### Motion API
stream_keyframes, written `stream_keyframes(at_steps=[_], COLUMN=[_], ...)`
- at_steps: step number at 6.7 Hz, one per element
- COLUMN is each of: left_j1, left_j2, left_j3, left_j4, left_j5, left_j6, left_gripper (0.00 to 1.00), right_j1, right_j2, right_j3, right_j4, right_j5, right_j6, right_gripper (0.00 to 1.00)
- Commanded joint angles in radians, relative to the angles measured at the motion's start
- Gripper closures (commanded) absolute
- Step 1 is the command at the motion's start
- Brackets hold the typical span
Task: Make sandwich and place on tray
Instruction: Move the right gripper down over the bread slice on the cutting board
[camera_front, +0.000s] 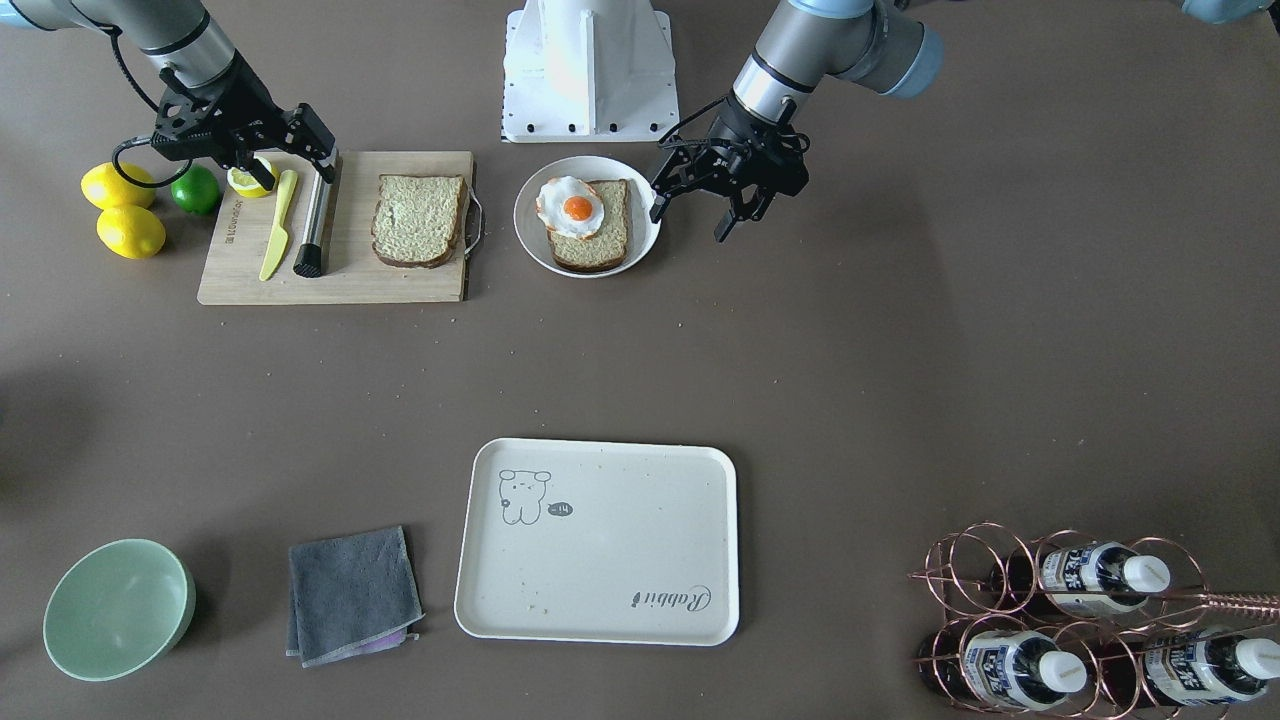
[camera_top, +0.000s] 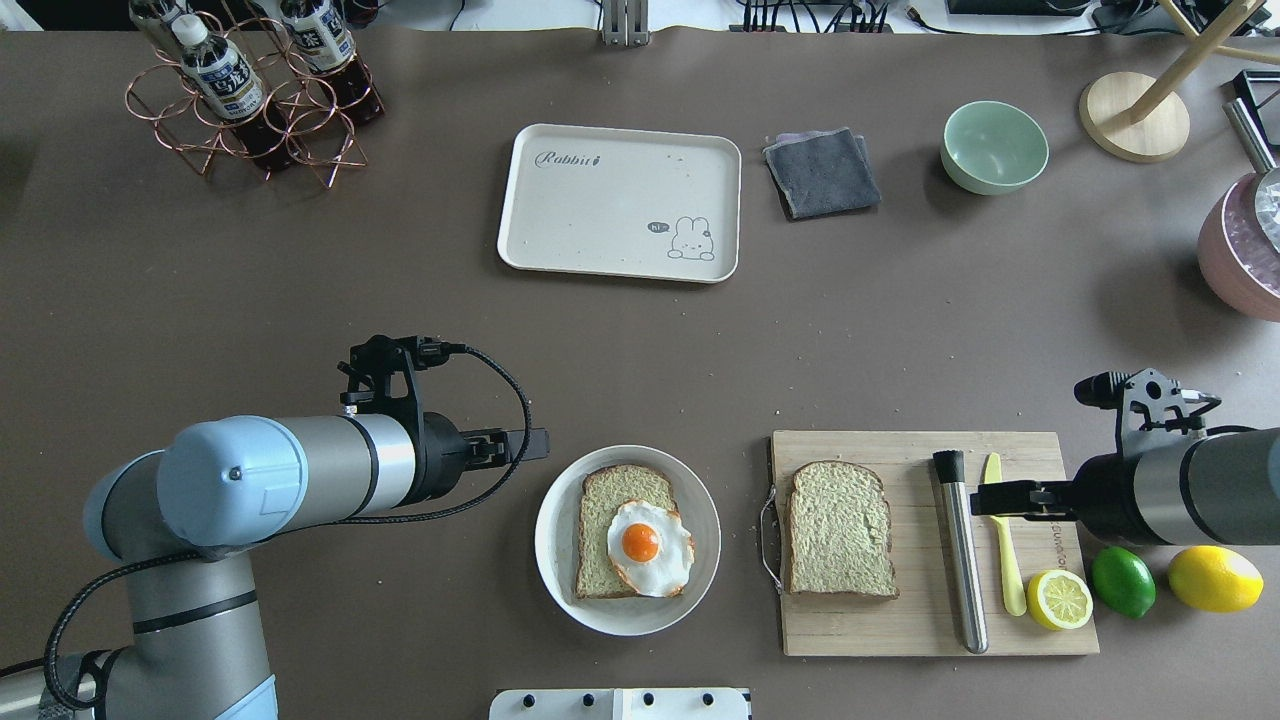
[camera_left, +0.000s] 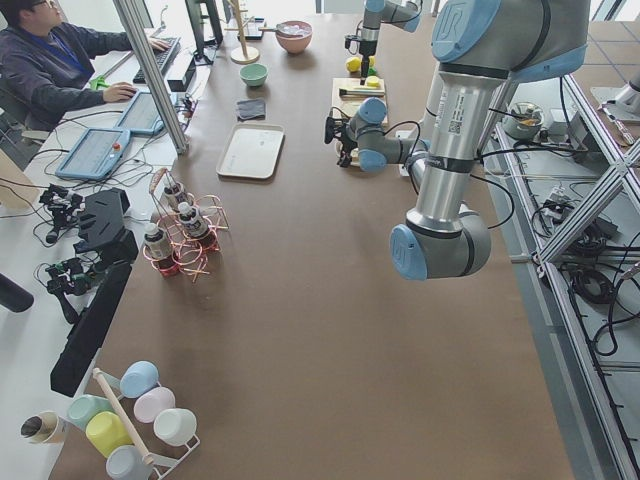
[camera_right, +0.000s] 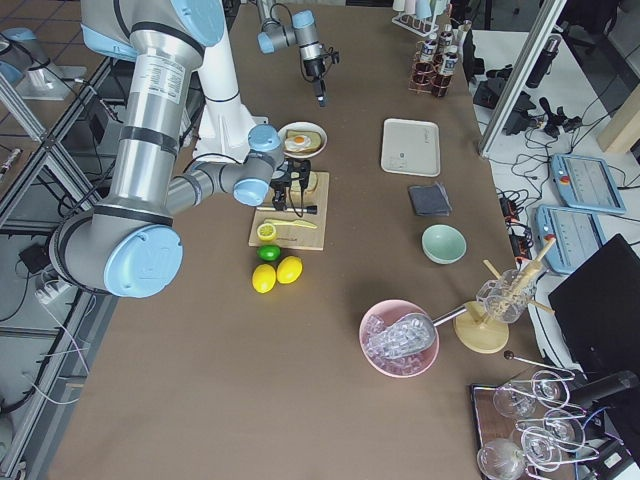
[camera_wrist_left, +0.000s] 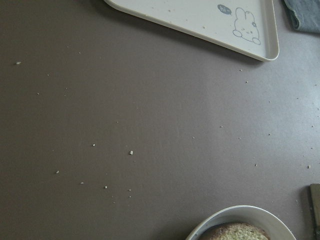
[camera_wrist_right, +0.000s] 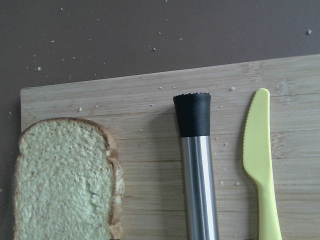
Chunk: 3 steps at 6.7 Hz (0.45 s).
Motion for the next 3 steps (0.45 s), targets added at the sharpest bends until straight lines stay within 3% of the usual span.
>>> stream_keyframes(at_steps=[1, 2, 3], left_j1=[0.000, 0.000, 0.000], left_j2=[-0.001, 0.001, 0.002], left_j3=[0.001, 0.001, 0.001], left_j4=[0.000, 0.000, 0.000], left_j5=[0.003, 0.003, 0.003], left_j6=[0.000, 0.000, 0.000], left_gripper=[0.02, 0.02, 0.02], right_j1=[-0.108, -0.125, -0.129], right_j2=[0.055, 0.113, 0.127], right_j3=[-0.014, -0.078, -0.081], right_j4=[-0.014, -0.005, 0.000], right_j5=[-0.118, -0.161, -0.168], right_j6=[0.084, 0.084, 0.087], right_gripper=[0.39, 0.40, 0.40])
